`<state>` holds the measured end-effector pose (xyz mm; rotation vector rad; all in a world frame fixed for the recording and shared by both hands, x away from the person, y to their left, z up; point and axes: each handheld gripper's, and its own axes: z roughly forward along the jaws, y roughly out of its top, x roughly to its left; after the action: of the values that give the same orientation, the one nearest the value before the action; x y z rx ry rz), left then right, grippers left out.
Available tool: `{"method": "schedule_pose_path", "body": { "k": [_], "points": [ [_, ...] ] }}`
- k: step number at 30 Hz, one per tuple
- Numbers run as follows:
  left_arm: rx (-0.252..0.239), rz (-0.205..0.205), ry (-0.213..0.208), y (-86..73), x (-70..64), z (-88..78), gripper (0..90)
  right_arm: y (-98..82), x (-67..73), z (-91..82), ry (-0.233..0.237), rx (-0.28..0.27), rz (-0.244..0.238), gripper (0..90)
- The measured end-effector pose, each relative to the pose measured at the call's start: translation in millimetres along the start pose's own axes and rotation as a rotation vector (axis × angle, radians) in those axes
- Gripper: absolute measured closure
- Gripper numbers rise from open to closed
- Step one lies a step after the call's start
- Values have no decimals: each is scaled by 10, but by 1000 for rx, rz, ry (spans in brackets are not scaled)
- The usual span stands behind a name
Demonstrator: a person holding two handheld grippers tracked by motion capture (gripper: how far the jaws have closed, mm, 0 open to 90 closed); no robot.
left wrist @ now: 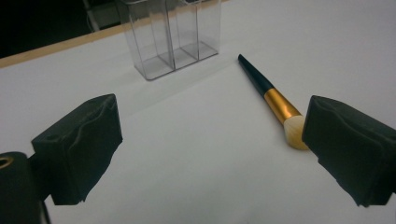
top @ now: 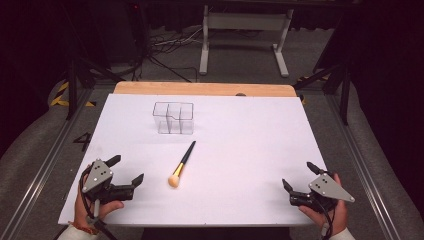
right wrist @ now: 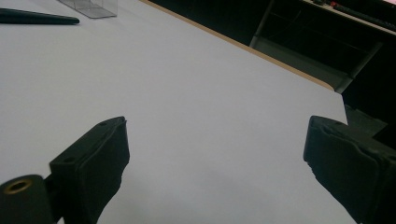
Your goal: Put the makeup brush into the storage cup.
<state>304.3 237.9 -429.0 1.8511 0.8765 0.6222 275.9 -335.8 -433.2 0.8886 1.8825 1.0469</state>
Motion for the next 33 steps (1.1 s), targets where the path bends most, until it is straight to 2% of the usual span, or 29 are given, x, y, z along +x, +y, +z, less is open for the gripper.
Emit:
{"method": "schedule_pose_path", "body": {
  "k": [3,4,8,11,13,15,17,21,22,24,26,29,30,33],
  "points": [
    [33,-4,-5,17,-20,51,67,-4,-17,6,-2,5,9,80],
    [38,-11,-19,19,-29,61,67,-5,-21,9,-4,5,13,80],
    [60,3,-32,75,-68,107,76,-8,-22,10,-7,13,10,80],
    [71,-2,-52,124,-91,145,86,-13,-28,10,-9,16,12,80],
    [98,12,-54,187,-109,200,89,-16,-37,14,-12,17,20,80],
    [115,7,-61,249,-150,261,93,-22,-35,17,-14,27,18,80],
    [133,7,-89,312,-200,325,97,-23,-33,19,-16,31,14,80],
    [176,35,-107,438,-327,467,101,-23,-28,21,-16,34,9,80],
    [194,35,-105,459,-338,496,110,-26,-29,25,-16,36,9,80],
    [219,18,-136,504,-347,581,111,-32,-28,32,-14,39,12,80],
    [263,9,-142,546,-365,678,117,-34,-28,38,-16,44,10,80],
    [345,-5,-176,604,-423,851,125,-38,-23,41,-16,53,7,80],
    [366,5,-189,624,-443,899,124,-40,-25,46,-17,55,5,80],
    [438,27,-190,669,-504,1048,146,-47,-26,54,-16,64,4,80]
  ]
}}
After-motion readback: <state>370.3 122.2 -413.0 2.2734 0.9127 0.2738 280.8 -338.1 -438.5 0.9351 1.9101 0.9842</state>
